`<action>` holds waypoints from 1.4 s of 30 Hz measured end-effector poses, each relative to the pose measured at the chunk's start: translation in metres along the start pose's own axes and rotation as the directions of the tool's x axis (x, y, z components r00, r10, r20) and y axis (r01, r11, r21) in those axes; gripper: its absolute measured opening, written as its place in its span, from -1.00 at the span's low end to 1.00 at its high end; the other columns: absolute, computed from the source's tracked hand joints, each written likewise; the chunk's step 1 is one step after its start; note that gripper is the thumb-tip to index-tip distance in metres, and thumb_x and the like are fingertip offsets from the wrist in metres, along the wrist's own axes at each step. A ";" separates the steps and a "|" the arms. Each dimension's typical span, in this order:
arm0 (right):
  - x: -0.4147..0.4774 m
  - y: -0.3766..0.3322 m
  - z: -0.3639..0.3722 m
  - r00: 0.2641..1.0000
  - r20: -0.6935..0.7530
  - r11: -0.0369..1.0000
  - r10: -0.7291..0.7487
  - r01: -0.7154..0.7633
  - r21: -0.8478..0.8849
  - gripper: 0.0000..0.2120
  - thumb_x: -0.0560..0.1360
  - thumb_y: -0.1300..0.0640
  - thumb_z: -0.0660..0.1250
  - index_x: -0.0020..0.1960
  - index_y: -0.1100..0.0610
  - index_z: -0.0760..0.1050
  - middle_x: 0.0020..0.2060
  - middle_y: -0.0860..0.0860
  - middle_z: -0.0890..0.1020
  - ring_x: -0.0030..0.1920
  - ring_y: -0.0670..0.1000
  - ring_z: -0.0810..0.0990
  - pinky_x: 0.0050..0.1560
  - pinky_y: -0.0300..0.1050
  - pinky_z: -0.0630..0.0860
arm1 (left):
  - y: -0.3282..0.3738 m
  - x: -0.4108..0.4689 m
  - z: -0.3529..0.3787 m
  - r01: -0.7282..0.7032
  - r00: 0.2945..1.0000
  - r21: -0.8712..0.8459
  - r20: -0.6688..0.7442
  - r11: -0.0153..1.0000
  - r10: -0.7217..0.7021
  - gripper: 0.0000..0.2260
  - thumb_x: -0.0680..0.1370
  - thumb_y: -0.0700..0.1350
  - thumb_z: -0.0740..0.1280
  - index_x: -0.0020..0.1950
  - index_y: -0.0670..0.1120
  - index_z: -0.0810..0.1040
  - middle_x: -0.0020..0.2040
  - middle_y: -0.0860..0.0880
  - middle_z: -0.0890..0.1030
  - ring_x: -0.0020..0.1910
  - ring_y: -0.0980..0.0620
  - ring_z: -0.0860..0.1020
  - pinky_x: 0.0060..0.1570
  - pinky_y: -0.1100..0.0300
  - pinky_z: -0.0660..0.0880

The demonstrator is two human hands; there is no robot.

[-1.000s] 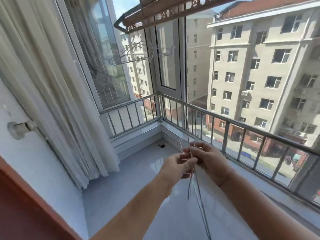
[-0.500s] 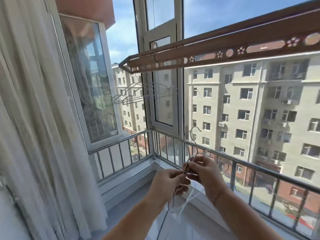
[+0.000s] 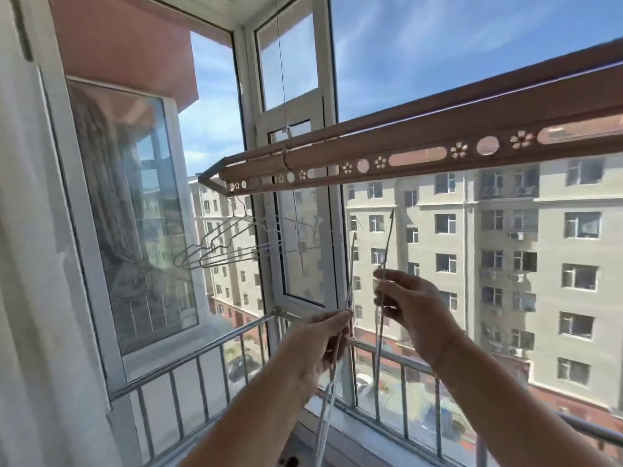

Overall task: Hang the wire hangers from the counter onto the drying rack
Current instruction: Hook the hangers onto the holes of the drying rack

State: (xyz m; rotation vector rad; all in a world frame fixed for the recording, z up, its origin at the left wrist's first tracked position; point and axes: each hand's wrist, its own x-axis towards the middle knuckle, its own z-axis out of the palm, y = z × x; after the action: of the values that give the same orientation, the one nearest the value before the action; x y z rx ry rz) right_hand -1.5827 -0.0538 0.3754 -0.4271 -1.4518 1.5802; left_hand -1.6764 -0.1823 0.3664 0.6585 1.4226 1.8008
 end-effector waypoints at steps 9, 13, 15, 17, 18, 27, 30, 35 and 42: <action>0.102 -0.029 0.021 0.990 -0.014 0.976 -0.141 0.137 -0.168 -0.80 0.51 0.34 0.23 0.06 0.21 0.57 -0.29 0.11 0.56 -0.29 0.00 0.51 -0.26 -0.19 0.42 | 0.074 0.103 -0.004 -0.097 0.995 -0.120 -0.005 0.988 0.097 -0.87 0.50 -0.26 0.33 -0.02 -0.25 0.62 -0.31 -0.08 0.56 -0.33 0.07 0.46 -0.34 0.26 0.41; 0.129 -0.033 0.029 0.985 -0.025 0.965 -0.173 0.164 -0.205 -0.79 0.51 0.34 0.23 0.07 0.21 0.57 -0.31 0.09 0.57 -0.30 0.00 0.52 -0.23 -0.19 0.43 | 0.092 0.139 -0.009 -0.116 0.991 -0.109 0.059 0.987 0.123 -0.87 0.48 -0.25 0.34 -0.01 -0.24 0.63 -0.29 -0.07 0.56 -0.32 0.08 0.45 -0.34 0.28 0.43; 0.137 -0.033 0.033 0.982 -0.045 0.961 -0.185 0.171 -0.218 -0.80 0.52 0.34 0.22 0.06 0.19 0.56 -0.31 0.09 0.57 -0.30 -0.02 0.52 -0.24 -0.20 0.43 | 0.098 0.156 -0.012 -0.122 0.988 -0.095 0.086 0.988 0.130 -0.87 0.47 -0.24 0.35 -0.03 -0.22 0.64 -0.27 -0.07 0.57 -0.29 0.07 0.46 -0.30 0.26 0.44; 0.143 -0.031 0.035 0.979 -0.067 0.958 -0.193 0.173 -0.230 -0.80 0.52 0.34 0.21 0.05 0.19 0.55 -0.30 0.10 0.57 -0.31 -0.02 0.52 -0.23 -0.20 0.43 | 0.103 0.171 -0.015 -0.125 0.984 -0.086 0.113 0.988 0.135 -0.88 0.47 -0.23 0.36 -0.04 -0.21 0.65 -0.24 -0.07 0.57 -0.27 0.06 0.46 -0.28 0.25 0.44; 0.145 -0.029 0.036 0.978 -0.078 0.956 -0.194 0.170 -0.238 -0.80 0.52 0.34 0.21 0.05 0.19 0.56 -0.29 0.11 0.57 -0.31 -0.03 0.52 -0.24 -0.21 0.43 | 0.106 0.178 -0.016 -0.126 0.983 -0.084 0.125 0.988 0.136 -0.88 0.47 -0.23 0.36 -0.04 -0.21 0.65 -0.23 -0.08 0.57 -0.26 0.06 0.46 -0.27 0.25 0.45; 0.153 -0.011 0.041 0.973 -0.173 0.961 -0.151 0.104 -0.256 -0.81 0.53 0.31 0.22 0.08 0.23 0.54 -0.25 0.11 0.56 -0.27 -0.02 0.51 -0.26 -0.25 0.45 | 0.104 0.217 -0.023 -0.096 0.969 -0.070 0.223 0.993 0.110 -0.89 0.49 -0.24 0.35 -0.04 -0.20 0.64 -0.25 -0.07 0.57 -0.27 0.06 0.46 -0.26 0.24 0.42; 0.154 -0.008 0.040 0.964 -0.216 0.959 -0.157 0.097 -0.266 -0.81 0.53 0.30 0.22 0.09 0.23 0.55 -0.27 0.09 0.56 -0.27 -0.01 0.52 -0.25 -0.22 0.45 | 0.098 0.224 -0.024 -0.068 0.965 -0.077 0.249 0.995 0.086 -0.87 0.50 -0.25 0.33 0.00 -0.24 0.62 -0.23 -0.08 0.57 -0.27 0.06 0.47 -0.26 0.25 0.43; 0.155 -0.007 0.038 0.955 -0.243 0.953 -0.171 0.098 -0.288 -0.82 0.52 0.28 0.24 0.07 0.23 0.57 -0.30 0.06 0.57 -0.28 -0.01 0.52 -0.29 -0.24 0.43 | 0.096 0.232 -0.022 -0.044 0.958 -0.080 0.279 0.996 0.065 -0.87 0.51 -0.26 0.33 0.00 -0.25 0.62 -0.24 -0.09 0.56 -0.27 0.06 0.47 -0.27 0.26 0.43; 0.148 -0.006 0.033 0.946 -0.257 0.946 -0.199 0.117 -0.304 -0.85 0.54 0.18 0.24 0.03 0.15 0.55 -0.28 0.03 0.57 -0.32 -0.05 0.52 -0.31 -0.26 0.43 | 0.083 0.236 -0.033 -0.121 0.956 -0.041 0.264 0.992 0.128 -0.71 0.57 -0.01 0.25 0.00 -0.22 0.60 -0.24 -0.08 0.57 -0.29 0.05 0.49 -0.25 0.23 0.43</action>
State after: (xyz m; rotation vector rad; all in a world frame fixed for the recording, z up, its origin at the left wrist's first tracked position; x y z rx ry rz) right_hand -1.6821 0.0434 0.4356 -0.6588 -1.4513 1.1303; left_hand -1.8619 -0.0228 0.4264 0.9576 1.1999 1.7452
